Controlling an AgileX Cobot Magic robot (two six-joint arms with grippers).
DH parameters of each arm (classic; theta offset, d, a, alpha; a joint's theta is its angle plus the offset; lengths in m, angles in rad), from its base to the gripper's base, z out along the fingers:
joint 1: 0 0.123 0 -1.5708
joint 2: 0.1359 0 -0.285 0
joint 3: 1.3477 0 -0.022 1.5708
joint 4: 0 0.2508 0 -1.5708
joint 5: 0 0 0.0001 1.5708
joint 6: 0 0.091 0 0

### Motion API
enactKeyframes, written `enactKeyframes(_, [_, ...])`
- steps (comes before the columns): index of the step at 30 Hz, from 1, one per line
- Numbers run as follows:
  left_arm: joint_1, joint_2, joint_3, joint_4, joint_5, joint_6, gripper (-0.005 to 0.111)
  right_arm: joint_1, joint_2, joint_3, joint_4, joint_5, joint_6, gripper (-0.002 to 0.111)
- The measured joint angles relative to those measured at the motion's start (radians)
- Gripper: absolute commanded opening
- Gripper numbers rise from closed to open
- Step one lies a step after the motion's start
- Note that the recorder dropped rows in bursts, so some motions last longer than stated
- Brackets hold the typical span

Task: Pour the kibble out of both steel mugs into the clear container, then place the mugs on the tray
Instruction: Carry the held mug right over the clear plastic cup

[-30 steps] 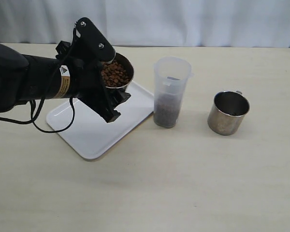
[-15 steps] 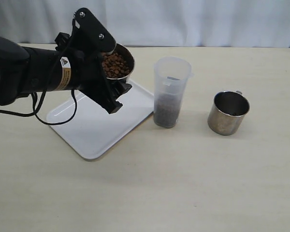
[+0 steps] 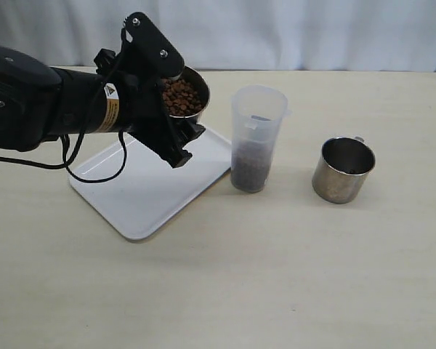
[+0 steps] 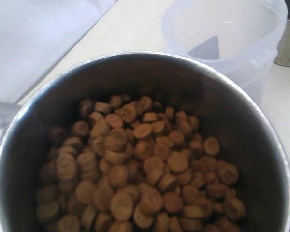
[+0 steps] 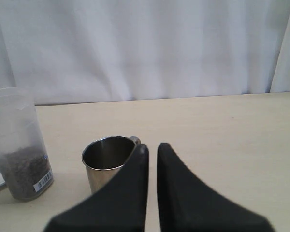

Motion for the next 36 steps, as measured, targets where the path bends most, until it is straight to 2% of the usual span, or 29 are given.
enactKeyframes(29, [0.000, 0.000, -0.002, 0.000, -0.006, 0.000, 0.000, 0.000, 0.000, 0.000, 0.000, 0.000, 0.000, 0.005])
enactKeyframes(32, [-0.012, 0.004, -0.018, 0.000, 0.000, 0.000, 0.000, 0.000, 0.000, 0.000, 0.000, 0.000, 0.000, 0.005])
enactKeyframes(36, [-0.063, 0.023, -0.047, 0.000, 0.063, 0.000, 0.000, 0.000, 0.000, 0.000, 0.000, 0.000, 0.000, 0.005])
